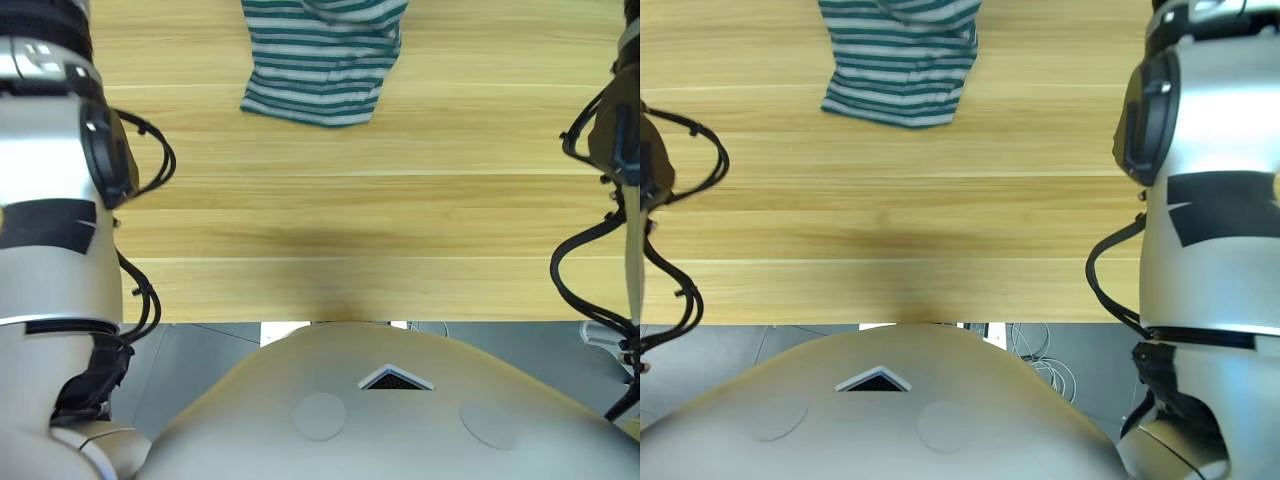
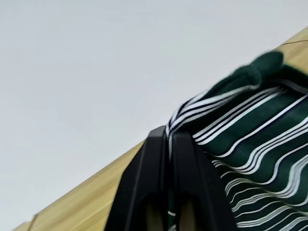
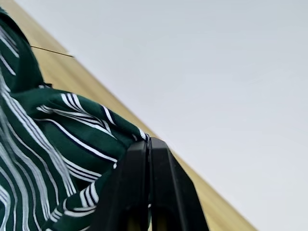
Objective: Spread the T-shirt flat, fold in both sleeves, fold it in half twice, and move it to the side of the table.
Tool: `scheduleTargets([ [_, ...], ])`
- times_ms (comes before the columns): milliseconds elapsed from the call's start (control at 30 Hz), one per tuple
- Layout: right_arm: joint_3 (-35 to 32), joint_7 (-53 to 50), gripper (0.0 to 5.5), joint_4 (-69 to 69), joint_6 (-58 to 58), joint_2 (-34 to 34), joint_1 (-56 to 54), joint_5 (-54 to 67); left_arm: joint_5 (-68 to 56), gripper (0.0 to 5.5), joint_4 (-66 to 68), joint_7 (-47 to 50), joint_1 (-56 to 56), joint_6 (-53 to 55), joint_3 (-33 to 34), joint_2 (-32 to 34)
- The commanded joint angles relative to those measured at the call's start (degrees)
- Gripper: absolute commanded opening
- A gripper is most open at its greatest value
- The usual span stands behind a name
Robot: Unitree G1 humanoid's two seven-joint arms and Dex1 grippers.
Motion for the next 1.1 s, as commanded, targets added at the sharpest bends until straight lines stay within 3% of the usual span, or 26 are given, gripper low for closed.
scheduleTargets([
  [33, -1.1, -5.52, 0.0, 3.24, 1.82, 1.17, -7.53, -2.2, 3.25, 0.02, 6.9, 4.18, -10.02, -1.84, 0.41, 3.37],
  [333, -1.73, -3.04, 0.0, 4.76, 2.26, -0.79, 1.56, -5.26, 5.59, 0.02, 8.86, 1.1, -6.85, -4.66, -0.68, -0.95],
  [500, -0.16, 1.97, 0.0, 4.77, -0.65, -1.75, 16.69, -7.7, 5.96, 0.02, 5.88, -9.56, 9.24, -10.16, -3.28, -2.34],
  [567, -0.29, 5.79, 0.0, 4.42, -3.03, -2.34, 23.11, -7.53, 3.07, 0.02, -1.24, -18.47, 19.96, -12.28, -3.32, -1.66],
  [667, -2.35, 12.72, 0.0, 3.23, -6.48, -4.09, 28.11, -5.21, -5.78, 0.02, -29.83, -32.48, 41.97, -4.97, -4.11, 1.97],
  [800, -4.02, 28.8, 0.0, 0.38, -13.6, -8.97, 34.3, -2.25, -12.26, 0.02, -61.65, -39.73, 66.3, 5.19, -5.98, 8.67],
  [900, -2.24, 39.77, 0.0, -1.81, -20.02, -12.8, 40.46, -2.27, -12.91, 0.02, -72.07, -40.91, 75.79, 8.54, -6.32, 11.23],
  [1100, 0.99, 51.18, 0.0, -9.8, -28.67, -15.15, 53.74, -1.42, -12.59, 0.02, -82.78, -42.94, 87.26, 13.88, -5.39, 16.83],
])
